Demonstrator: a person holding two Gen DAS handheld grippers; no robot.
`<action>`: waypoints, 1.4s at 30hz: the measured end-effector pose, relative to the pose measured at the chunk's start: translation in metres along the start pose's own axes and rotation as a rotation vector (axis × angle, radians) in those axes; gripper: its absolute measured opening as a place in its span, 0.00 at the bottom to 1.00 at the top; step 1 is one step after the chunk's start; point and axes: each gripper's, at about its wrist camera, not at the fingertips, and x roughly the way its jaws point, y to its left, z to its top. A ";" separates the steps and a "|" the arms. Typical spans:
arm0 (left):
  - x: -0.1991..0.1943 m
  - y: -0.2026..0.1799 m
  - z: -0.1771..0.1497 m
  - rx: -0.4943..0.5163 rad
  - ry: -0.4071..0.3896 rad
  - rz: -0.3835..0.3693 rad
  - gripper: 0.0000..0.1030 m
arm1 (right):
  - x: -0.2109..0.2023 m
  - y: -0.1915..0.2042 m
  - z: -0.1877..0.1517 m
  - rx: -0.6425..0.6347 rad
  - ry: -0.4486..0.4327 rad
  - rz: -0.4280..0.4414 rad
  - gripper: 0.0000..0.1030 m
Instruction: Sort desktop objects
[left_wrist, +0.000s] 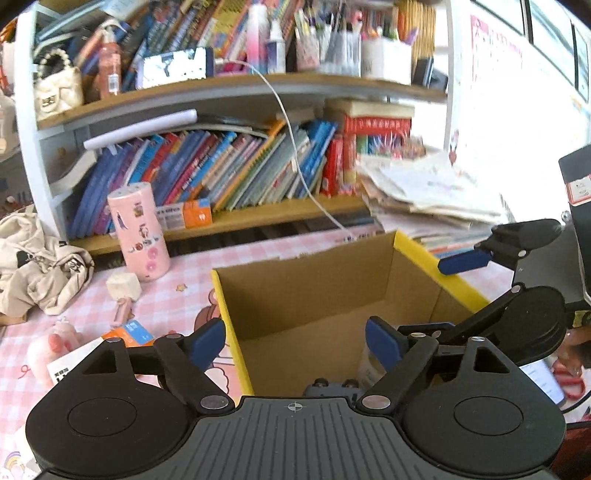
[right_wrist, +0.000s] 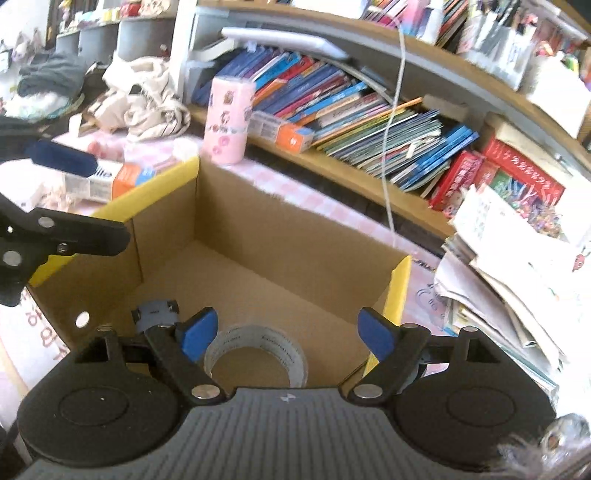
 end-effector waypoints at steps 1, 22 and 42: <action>-0.003 0.001 -0.001 0.002 -0.009 -0.006 0.84 | -0.004 0.000 0.000 0.008 -0.008 -0.010 0.80; -0.051 0.045 -0.037 0.020 -0.031 -0.124 0.84 | -0.059 0.082 -0.005 0.135 -0.039 -0.164 0.80; -0.095 0.103 -0.072 0.010 -0.035 -0.169 0.85 | -0.074 0.201 0.004 0.091 -0.016 -0.143 0.79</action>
